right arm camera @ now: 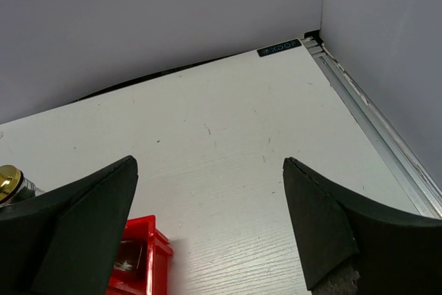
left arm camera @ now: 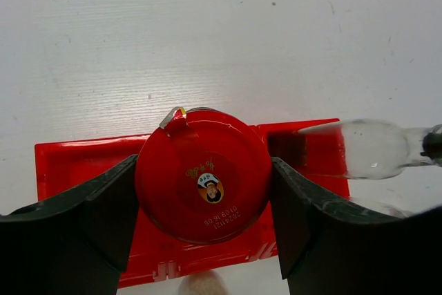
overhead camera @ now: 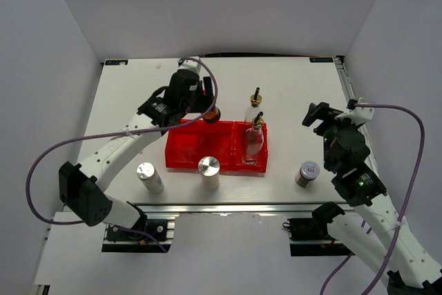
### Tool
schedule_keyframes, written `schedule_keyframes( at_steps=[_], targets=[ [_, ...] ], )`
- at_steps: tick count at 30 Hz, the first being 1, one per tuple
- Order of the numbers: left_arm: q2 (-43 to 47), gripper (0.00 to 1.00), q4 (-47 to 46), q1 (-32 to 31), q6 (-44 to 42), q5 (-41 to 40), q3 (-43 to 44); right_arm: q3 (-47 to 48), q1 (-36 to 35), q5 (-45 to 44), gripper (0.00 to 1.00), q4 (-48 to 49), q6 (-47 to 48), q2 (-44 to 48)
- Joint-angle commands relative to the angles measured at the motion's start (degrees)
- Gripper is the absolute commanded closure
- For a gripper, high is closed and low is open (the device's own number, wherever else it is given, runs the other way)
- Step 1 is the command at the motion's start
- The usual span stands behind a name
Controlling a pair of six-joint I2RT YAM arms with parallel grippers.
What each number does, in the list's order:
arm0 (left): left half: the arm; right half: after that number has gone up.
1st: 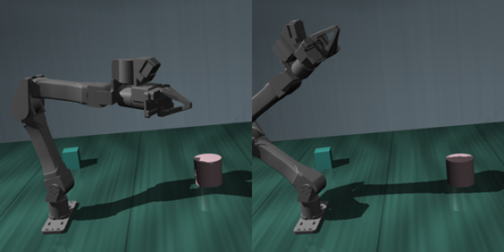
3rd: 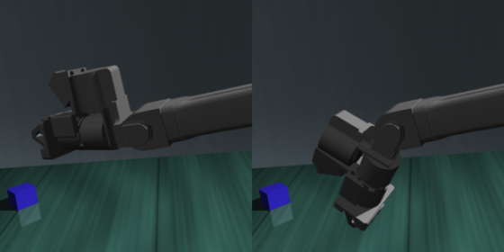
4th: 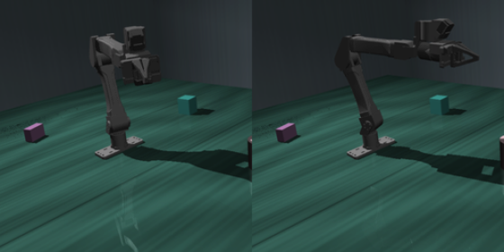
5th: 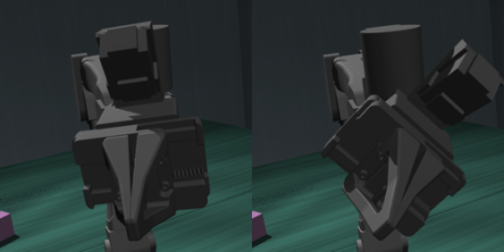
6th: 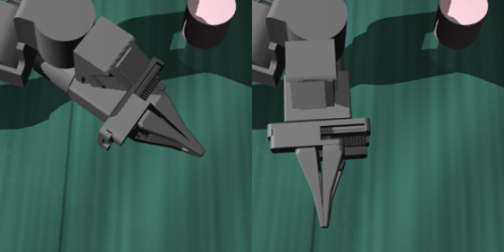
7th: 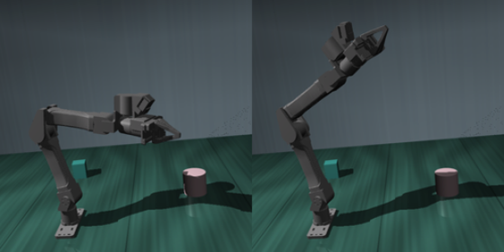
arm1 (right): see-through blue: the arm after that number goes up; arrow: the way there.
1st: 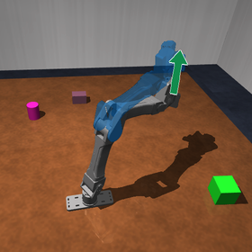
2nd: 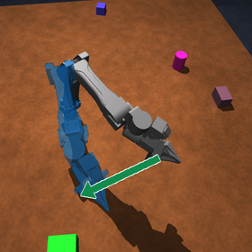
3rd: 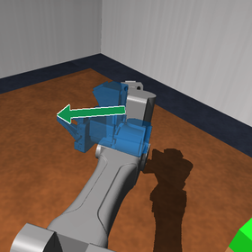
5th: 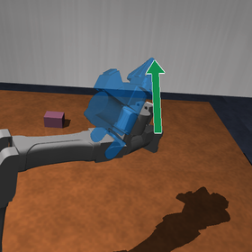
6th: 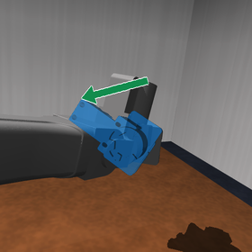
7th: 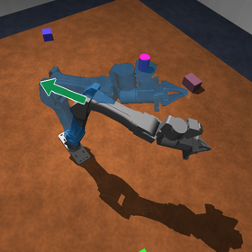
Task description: Organize the condiment bottles
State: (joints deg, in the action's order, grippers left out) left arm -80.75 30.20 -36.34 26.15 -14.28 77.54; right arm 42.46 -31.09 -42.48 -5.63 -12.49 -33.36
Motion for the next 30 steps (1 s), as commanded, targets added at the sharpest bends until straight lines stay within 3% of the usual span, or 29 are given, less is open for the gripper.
schedule_keyframes(
  at_steps=[1, 13, 30],
  targets=[
    [-0.36, 0.99, -2.34, -2.5, -2.07, -2.14, 4.81, 0.26, -0.11, -1.99, 0.11, 1.23, 0.63, -0.03],
    [-3.98, 0.99, -0.66, -8.13, -1.1, -6.55, 4.12, 0.35, -0.02, -3.4, 0.1, -0.17, 0.01, -1.7],
    [-5.3, 0.94, -3.38, -8.84, 0.65, -8.39, -0.37, 0.88, -0.11, -4.55, 0.11, -3.16, -1.57, -3.11]
  ],
)
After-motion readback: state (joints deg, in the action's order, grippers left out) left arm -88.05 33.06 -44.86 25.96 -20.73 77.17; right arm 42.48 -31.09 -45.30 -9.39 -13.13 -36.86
